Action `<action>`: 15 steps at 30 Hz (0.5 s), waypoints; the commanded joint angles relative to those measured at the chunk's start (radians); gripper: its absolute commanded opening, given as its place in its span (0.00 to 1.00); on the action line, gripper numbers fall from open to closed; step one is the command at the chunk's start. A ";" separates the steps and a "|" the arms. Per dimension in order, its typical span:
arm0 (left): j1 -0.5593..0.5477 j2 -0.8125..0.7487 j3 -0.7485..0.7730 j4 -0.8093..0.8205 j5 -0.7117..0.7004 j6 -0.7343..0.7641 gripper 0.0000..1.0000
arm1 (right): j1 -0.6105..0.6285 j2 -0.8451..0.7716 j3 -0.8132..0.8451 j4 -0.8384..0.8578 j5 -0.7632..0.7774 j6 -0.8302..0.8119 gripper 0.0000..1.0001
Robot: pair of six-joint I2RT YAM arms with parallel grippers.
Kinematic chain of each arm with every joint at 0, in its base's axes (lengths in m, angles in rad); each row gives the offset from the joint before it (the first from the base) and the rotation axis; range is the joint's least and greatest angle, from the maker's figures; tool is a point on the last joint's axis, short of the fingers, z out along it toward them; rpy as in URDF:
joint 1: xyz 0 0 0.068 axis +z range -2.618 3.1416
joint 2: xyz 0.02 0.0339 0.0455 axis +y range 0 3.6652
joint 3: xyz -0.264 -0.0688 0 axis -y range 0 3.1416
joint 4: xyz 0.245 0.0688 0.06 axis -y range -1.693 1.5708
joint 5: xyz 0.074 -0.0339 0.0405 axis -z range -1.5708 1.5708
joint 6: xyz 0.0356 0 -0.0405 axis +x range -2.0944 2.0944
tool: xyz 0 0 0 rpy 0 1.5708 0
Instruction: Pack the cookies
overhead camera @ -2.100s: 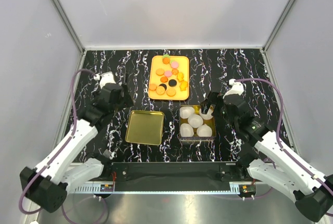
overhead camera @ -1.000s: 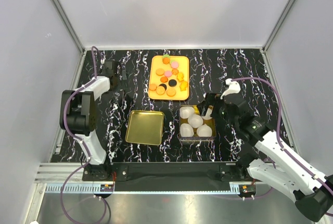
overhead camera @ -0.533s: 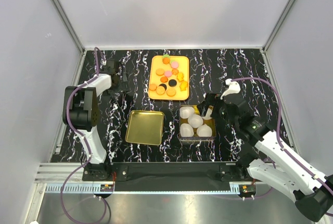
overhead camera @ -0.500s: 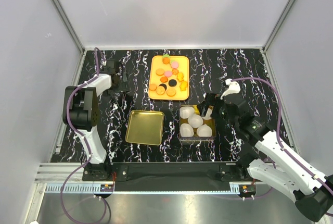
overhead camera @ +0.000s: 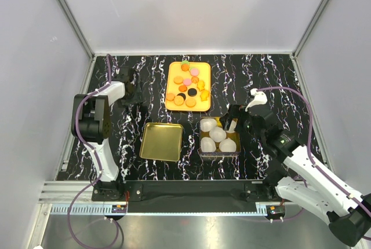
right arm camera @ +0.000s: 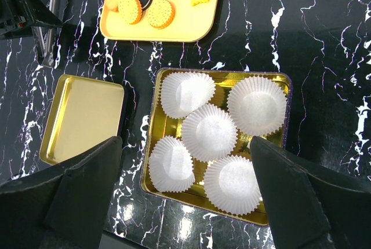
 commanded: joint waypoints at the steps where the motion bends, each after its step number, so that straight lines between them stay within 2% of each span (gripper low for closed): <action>1: 0.004 0.026 0.027 -0.005 0.012 0.003 0.70 | 0.005 -0.002 -0.002 0.034 -0.008 0.007 1.00; 3: 0.004 0.009 0.024 0.000 0.006 0.003 0.62 | 0.005 -0.001 -0.004 0.035 -0.008 0.007 1.00; 10: 0.003 -0.117 0.067 -0.032 0.011 0.000 0.53 | 0.005 0.011 -0.002 0.046 -0.012 0.005 1.00; 15: -0.006 -0.198 0.115 -0.101 -0.006 -0.020 0.50 | 0.004 0.028 0.005 0.058 -0.017 0.004 1.00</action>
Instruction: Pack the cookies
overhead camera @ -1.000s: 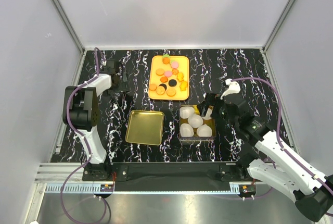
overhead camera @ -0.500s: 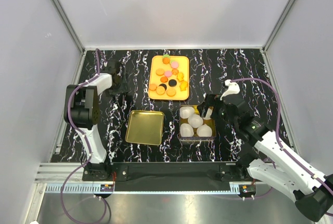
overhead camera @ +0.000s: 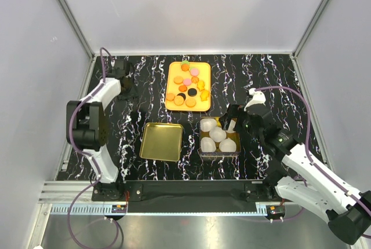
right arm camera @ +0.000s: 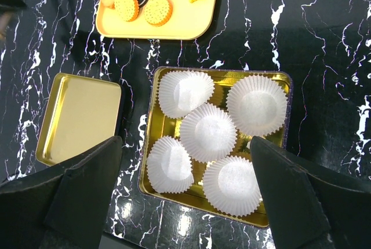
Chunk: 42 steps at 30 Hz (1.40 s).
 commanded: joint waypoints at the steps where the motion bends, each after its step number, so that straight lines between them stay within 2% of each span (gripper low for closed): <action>1: -0.014 -0.132 0.065 -0.032 -0.020 -0.016 0.50 | 0.005 0.010 0.006 0.054 -0.016 0.001 1.00; 9: -0.088 -0.250 0.071 -0.108 -0.071 0.003 0.51 | 0.005 0.019 0.024 0.049 -0.015 -0.009 1.00; 15: -0.205 -0.295 0.110 -0.171 -0.086 0.030 0.47 | 0.004 0.012 0.050 0.020 0.015 -0.019 1.00; 25: -0.407 -0.257 0.222 -0.250 -0.058 0.026 0.47 | 0.005 0.021 0.065 0.000 0.024 -0.018 1.00; 33: -0.511 -0.260 0.176 -0.277 -0.048 0.023 0.47 | 0.005 0.021 0.049 0.009 0.022 -0.013 1.00; 42: -0.539 -0.296 0.090 -0.276 -0.031 0.026 0.49 | 0.004 0.038 0.038 0.023 0.018 -0.009 1.00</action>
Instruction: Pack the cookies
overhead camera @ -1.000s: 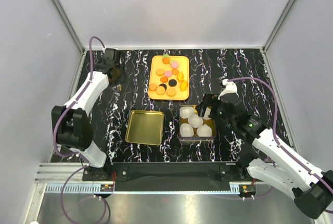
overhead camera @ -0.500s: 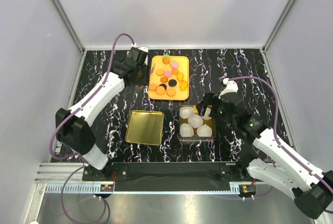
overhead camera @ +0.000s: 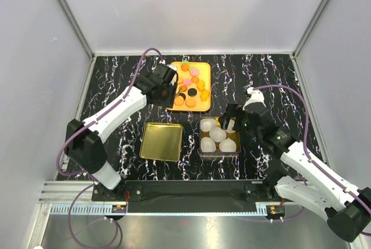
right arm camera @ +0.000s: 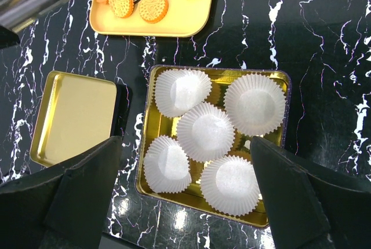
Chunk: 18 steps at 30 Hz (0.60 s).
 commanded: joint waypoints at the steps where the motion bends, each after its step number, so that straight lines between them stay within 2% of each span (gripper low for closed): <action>1: -0.008 -0.055 -0.026 0.018 0.019 0.009 0.49 | 0.005 0.003 0.019 0.033 0.011 -0.002 1.00; 18: -0.048 -0.046 -0.081 0.051 0.036 0.009 0.50 | 0.005 -0.012 0.000 0.039 0.000 0.009 1.00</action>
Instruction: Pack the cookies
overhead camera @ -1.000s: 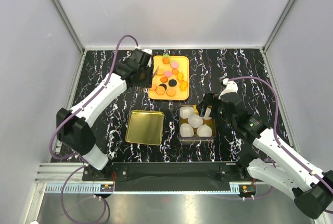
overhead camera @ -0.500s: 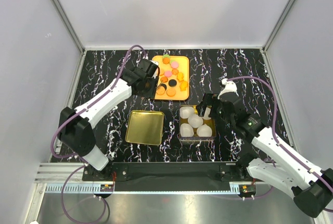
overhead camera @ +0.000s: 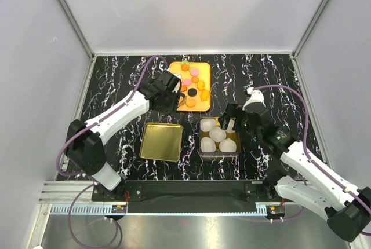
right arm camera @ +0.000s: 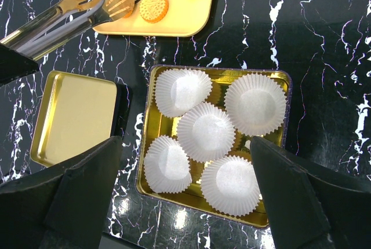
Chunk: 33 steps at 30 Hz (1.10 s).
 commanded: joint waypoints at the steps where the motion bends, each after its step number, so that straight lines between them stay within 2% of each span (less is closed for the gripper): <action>1: -0.002 -0.027 -0.007 0.046 -0.002 0.010 0.50 | 0.004 -0.018 -0.001 0.038 0.000 0.007 1.00; 27: -0.004 0.024 -0.036 0.083 0.012 0.017 0.49 | 0.005 -0.001 -0.015 0.050 0.000 0.009 1.00; 33: -0.004 0.036 -0.029 0.080 0.012 0.022 0.41 | 0.005 -0.003 -0.019 0.052 0.000 0.010 1.00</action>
